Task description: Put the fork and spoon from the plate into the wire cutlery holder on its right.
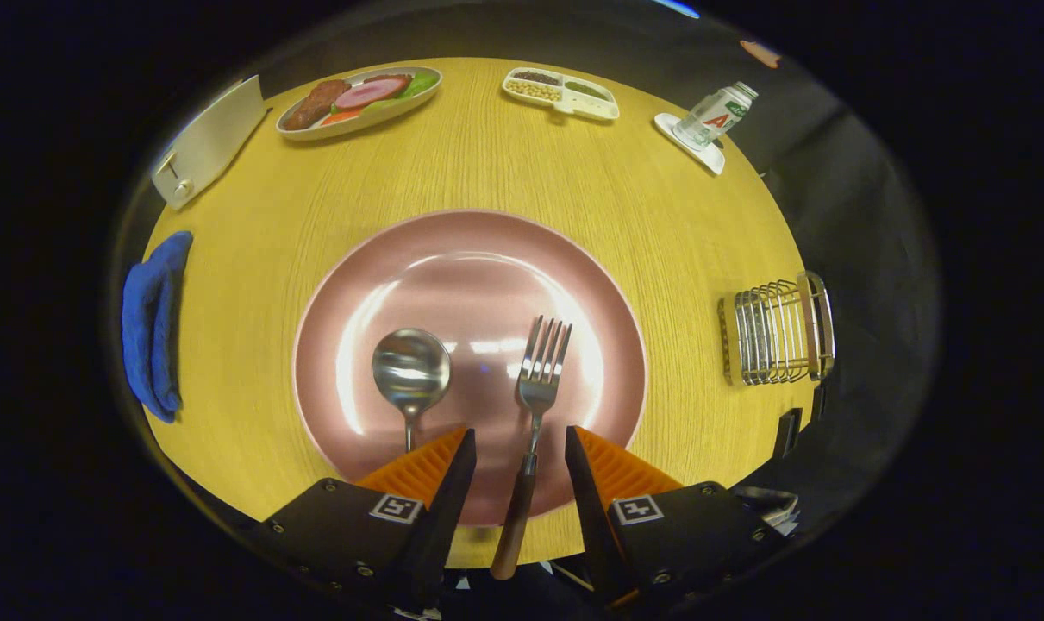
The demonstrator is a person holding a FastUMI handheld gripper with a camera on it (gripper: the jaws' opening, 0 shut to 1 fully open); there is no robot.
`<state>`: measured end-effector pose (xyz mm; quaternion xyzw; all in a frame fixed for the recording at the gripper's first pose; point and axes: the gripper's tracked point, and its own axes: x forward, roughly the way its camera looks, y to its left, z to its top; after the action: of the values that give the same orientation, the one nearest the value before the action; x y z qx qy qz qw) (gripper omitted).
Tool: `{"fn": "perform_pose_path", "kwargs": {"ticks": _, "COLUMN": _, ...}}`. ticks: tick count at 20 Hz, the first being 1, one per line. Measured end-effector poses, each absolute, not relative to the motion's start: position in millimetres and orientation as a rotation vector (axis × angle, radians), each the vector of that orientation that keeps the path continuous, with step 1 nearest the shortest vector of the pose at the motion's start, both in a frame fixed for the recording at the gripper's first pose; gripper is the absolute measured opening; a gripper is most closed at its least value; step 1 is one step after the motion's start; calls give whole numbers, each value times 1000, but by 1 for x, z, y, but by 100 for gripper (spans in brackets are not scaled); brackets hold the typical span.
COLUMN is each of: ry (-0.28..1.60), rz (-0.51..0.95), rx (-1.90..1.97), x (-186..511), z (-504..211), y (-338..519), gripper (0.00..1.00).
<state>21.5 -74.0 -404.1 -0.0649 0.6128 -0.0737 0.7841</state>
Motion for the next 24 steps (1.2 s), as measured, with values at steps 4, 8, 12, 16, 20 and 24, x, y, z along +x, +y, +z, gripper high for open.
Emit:
{"fn": "perform_pose_path", "kwargs": {"ticks": 4, "ry": 1344, "rz": -150, "rx": -122, "x": 20, "z": -408, "y": -74, "gripper": 57}}
{"fn": "perform_pose_path", "kwargs": {"ticks": 8, "ry": 1361, "rz": -129, "rx": -78, "x": 21, "z": -408, "y": -71, "gripper": 32}}
{"fn": "perform_pose_path", "kwargs": {"ticks": 12, "ry": 1373, "rz": -108, "rx": -98, "x": 22, "z": -411, "y": -70, "gripper": 12}}
{"fn": "perform_pose_path", "kwargs": {"ticks": 16, "ry": 1387, "rz": -92, "rx": -103, "x": 20, "z": -412, "y": -70, "gripper": 1}}
{"fn": "perform_pose_path", "kwargs": {"ticks": 20, "ry": 1379, "rz": -110, "rx": -103, "x": 22, "z": -401, "y": -71, "gripper": 1}}
{"fn": "perform_pose_path", "kwargs": {"ticks": 24, "ry": 1334, "rz": -169, "rx": -108, "x": 34, "z": -370, "y": -87, "gripper": 1}}
